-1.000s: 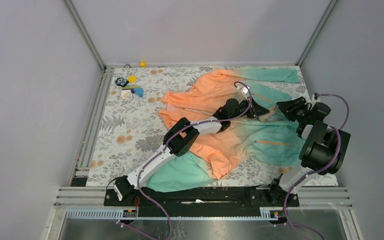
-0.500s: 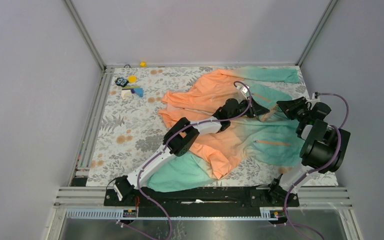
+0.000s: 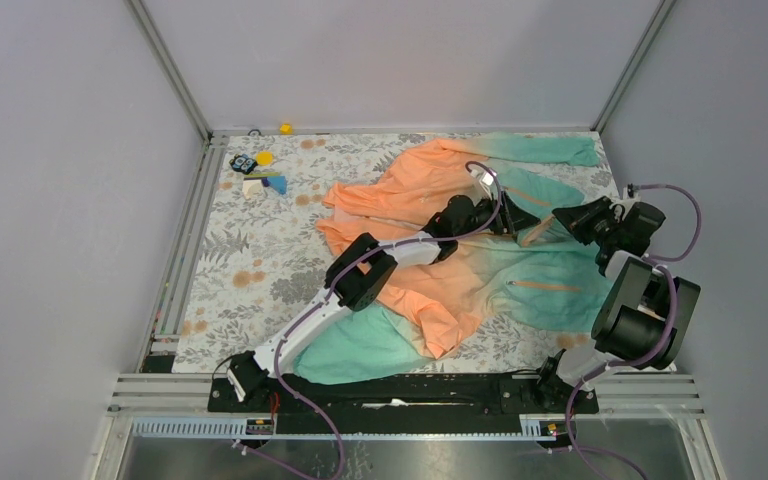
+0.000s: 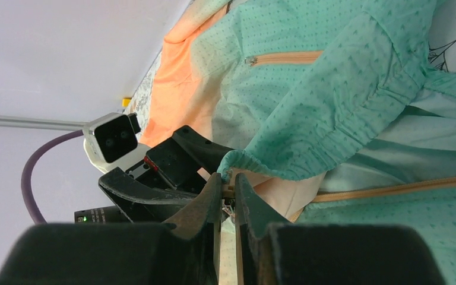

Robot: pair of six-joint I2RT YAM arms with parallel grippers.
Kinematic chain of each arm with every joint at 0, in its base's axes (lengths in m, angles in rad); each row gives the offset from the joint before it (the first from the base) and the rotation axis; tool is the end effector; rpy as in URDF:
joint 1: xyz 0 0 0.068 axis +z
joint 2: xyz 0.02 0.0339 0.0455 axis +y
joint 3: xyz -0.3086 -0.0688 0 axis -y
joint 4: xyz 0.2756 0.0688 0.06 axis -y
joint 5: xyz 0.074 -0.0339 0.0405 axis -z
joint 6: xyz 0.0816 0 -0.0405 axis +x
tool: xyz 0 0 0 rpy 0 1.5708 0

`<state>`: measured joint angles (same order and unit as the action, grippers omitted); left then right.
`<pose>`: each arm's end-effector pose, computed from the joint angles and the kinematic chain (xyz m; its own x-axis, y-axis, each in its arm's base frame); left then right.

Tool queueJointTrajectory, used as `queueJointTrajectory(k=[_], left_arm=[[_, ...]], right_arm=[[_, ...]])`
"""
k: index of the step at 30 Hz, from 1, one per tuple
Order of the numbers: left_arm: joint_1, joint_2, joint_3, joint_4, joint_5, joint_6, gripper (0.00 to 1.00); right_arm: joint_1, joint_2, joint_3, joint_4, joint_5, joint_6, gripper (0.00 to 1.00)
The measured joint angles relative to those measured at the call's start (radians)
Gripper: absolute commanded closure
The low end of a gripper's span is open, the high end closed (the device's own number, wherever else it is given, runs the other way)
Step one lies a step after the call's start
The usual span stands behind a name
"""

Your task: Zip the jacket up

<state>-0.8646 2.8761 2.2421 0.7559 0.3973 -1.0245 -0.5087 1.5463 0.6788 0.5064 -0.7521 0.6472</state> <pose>0.4455 -0.5710 0.0977 -0.7714 -0.3097 -0.5559 0.5614 0.0800 -0.8237 0.3428 -0.1273 0.2034 -0.3683 0.7095 -0.6008 0.0245 0.6534 0.7566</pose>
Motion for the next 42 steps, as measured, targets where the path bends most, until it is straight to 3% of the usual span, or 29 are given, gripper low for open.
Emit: queueJointTrajectory(k=[6,13,22,26,37,40,42], left_arm=[[0.008,0.0,0.007,0.052,0.055,-0.03,0.29],[0.008,0.001,0.072,0.084,0.103,-0.051,0.41],[0.008,0.002,0.077,0.044,0.102,-0.05,0.38],[0.008,0.006,0.095,0.043,0.1,-0.05,0.42],[-0.002,0.006,0.099,0.037,0.1,-0.022,0.76],[-0.002,0.006,0.099,0.036,0.1,-0.023,0.88],[-0.002,0.006,0.099,0.04,0.101,-0.027,1.0]], right_arm=[[0.012,0.0,0.003,-0.04,0.0,-0.016,0.97],[0.022,0.0,0.004,-0.052,-0.001,-0.021,0.97],[0.024,-0.012,0.004,-0.054,-0.002,-0.022,0.97],[0.025,-0.035,0.004,-0.054,-0.002,-0.022,0.97],[0.025,-0.055,0.004,-0.054,-0.002,-0.022,0.93],[0.025,-0.055,0.004,-0.054,-0.002,-0.023,0.89],[0.025,-0.055,0.004,-0.054,-0.002,-0.023,0.79]])
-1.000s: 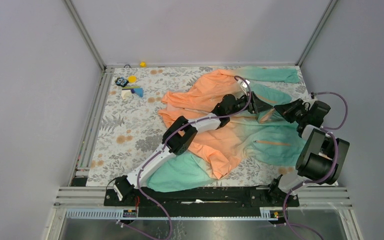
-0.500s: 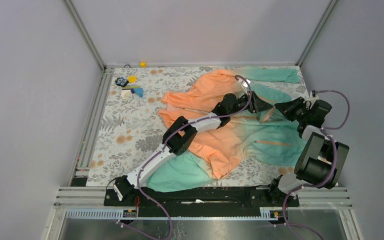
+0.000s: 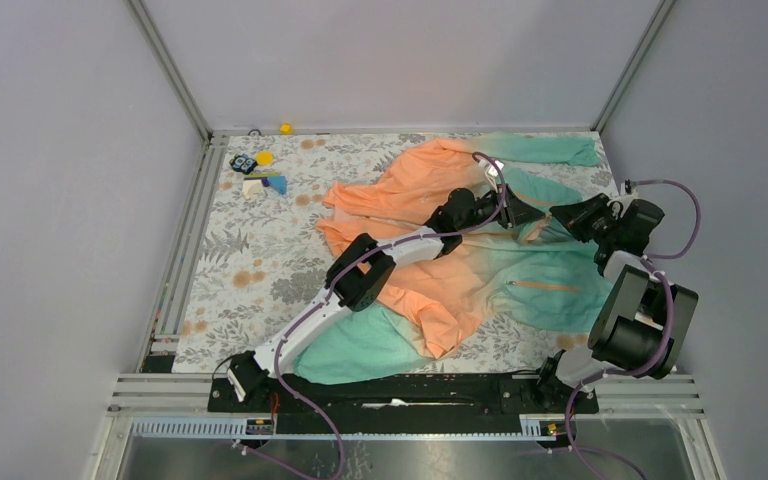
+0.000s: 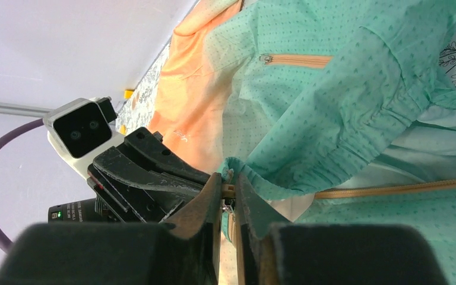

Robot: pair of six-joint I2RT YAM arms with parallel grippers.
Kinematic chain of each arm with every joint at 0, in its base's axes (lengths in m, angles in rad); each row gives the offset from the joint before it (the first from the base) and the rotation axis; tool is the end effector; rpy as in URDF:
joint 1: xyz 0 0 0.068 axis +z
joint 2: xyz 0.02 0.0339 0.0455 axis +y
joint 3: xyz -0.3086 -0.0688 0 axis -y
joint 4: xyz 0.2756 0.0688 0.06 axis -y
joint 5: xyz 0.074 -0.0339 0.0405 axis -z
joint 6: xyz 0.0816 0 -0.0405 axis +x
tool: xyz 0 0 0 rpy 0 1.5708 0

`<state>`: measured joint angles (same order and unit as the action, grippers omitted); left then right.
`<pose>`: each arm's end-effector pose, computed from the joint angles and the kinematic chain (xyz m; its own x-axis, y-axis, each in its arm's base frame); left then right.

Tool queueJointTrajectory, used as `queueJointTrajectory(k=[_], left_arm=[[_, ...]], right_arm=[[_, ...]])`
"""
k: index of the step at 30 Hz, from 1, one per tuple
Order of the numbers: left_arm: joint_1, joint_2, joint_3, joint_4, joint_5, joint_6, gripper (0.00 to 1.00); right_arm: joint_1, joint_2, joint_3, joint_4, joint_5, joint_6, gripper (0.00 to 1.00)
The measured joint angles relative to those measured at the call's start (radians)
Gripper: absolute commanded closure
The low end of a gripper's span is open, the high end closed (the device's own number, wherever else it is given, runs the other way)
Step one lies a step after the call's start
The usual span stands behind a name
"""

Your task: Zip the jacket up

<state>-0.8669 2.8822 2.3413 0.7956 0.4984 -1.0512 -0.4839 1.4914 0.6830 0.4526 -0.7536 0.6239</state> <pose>0.4404 -0.5790 0.1389 -0.7601 -0.2827 -0.5851 0.6227 -0.0596 -0.7802 0.3397 -0.1155 0.2168 -0.3838 0.6830 -0.6215 -0.0053 0.6714 0.7411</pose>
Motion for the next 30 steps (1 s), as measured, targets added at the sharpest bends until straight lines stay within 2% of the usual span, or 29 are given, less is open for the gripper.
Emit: queueJointTrajectory(k=[4,9,19,30], left_arm=[[0.0,0.0,0.0,0.006,0.001,-0.004,1.0],[0.006,0.0,-0.023,0.014,-0.005,-0.017,1.0],[0.028,0.0,-0.029,0.044,-0.01,-0.092,1.0],[0.032,0.001,-0.029,0.097,-0.012,-0.167,1.0]], right_arm=[[0.0,-0.002,0.002,-0.016,0.01,-0.009,0.42],[0.006,-0.013,0.008,-0.094,0.064,-0.024,0.32],[0.006,-0.024,0.005,-0.101,0.051,0.012,0.32],[0.021,0.025,-0.022,0.031,-0.027,0.093,0.49]])
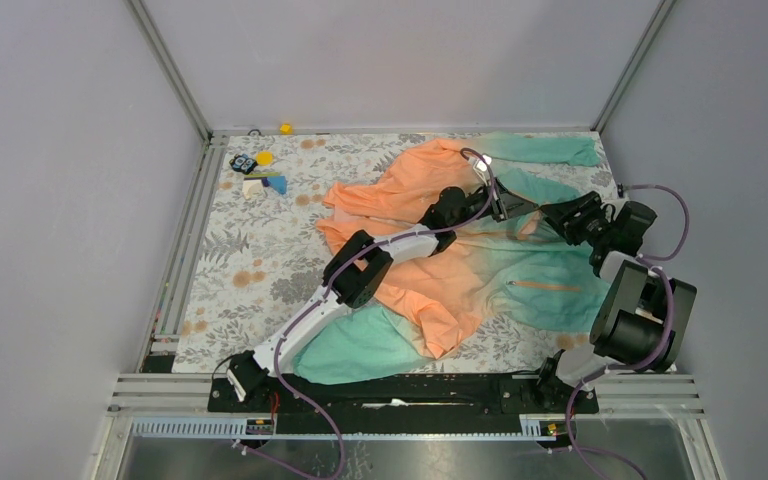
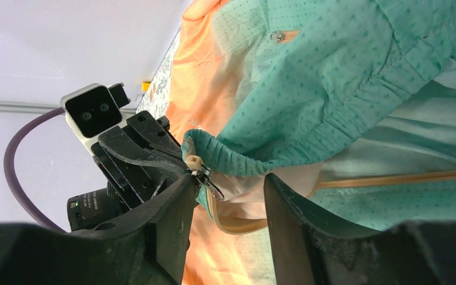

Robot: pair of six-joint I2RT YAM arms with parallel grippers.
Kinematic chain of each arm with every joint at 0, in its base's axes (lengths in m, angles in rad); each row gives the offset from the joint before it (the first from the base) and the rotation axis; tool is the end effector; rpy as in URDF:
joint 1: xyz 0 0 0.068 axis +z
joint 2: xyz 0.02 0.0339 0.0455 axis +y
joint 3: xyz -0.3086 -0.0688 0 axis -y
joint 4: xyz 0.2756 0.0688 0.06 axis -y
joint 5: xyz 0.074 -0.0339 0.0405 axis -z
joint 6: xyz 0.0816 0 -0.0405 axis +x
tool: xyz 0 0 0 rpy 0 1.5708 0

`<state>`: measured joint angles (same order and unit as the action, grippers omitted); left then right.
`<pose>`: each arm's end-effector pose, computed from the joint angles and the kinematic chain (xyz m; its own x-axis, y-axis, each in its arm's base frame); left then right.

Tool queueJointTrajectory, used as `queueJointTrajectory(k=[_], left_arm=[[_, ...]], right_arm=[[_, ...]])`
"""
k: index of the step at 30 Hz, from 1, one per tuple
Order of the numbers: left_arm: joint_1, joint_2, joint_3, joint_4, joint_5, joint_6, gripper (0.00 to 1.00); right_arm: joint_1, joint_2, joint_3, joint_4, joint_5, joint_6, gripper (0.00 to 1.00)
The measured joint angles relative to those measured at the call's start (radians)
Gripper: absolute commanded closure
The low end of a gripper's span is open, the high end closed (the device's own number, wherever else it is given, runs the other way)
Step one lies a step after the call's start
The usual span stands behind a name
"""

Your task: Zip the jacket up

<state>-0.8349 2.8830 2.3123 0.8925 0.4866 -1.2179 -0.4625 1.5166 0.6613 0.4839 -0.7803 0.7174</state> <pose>0.4559 -0.5603 0.1402 -0.8209 -0.3292 -0.4667 0.5286 -0.1286 -0.8391 0.3409 -0.1058 0.2051 -0.4220 0.7325 -0.5343 0.0104 0.5932 0.8050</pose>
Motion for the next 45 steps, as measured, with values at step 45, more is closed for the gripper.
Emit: queueJointTrajectory(k=[45], left_arm=[[-0.001,0.045,0.0,0.008,-0.012,-0.048,1.0]], right_arm=[[0.033,-0.04,0.058,-0.163,0.056,-0.123,0.32]])
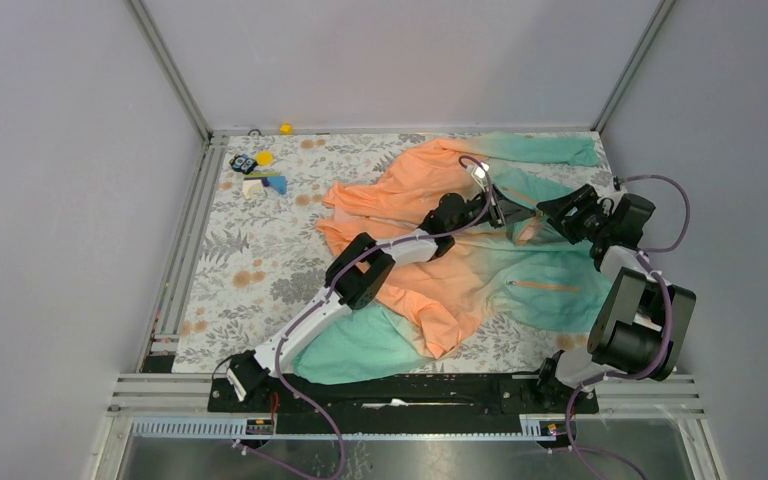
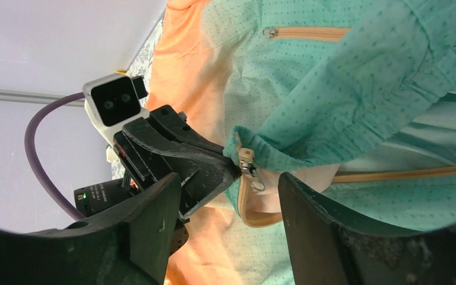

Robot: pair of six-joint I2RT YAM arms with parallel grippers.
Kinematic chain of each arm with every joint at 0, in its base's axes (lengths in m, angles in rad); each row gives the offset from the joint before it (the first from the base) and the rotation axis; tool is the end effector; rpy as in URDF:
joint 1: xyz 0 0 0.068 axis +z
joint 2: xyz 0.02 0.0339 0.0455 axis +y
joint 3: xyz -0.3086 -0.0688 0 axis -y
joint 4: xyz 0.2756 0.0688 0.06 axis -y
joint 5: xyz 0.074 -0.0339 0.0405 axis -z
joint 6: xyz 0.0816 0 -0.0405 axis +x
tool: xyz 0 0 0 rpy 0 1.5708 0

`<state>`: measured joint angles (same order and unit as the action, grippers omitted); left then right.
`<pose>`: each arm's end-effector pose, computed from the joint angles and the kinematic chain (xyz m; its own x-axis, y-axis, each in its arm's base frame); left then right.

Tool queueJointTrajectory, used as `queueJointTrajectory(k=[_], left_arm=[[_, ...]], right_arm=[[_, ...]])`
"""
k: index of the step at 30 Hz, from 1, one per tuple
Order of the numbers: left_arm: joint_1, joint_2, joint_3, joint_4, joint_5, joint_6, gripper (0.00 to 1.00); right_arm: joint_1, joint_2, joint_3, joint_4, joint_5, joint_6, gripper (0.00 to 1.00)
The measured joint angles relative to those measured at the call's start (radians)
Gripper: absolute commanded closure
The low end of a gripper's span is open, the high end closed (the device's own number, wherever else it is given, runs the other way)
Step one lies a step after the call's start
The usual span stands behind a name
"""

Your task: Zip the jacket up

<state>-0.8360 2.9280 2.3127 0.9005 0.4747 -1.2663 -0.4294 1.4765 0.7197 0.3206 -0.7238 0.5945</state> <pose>0.4563 -0.5607 0.1101 -0.8535 -0.3210 -0.4104 0.4660 -0.1179 -0.8769 0.3453 -0.0987 0.2180 -0.4492 0.6673 -0.5941 0.0215 0.6729 0.7394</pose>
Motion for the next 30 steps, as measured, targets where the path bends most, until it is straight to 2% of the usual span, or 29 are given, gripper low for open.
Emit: queueJointTrajectory(k=[4,30], left_arm=[[0.005,0.0,0.0,0.016,0.0,-0.013,1.0],[0.008,0.0,-0.002,0.027,0.0,-0.025,1.0]], right_arm=[[0.0,0.01,0.0,0.014,-0.013,0.005,0.37],[0.008,0.071,-0.005,0.141,-0.106,0.103,0.43]])
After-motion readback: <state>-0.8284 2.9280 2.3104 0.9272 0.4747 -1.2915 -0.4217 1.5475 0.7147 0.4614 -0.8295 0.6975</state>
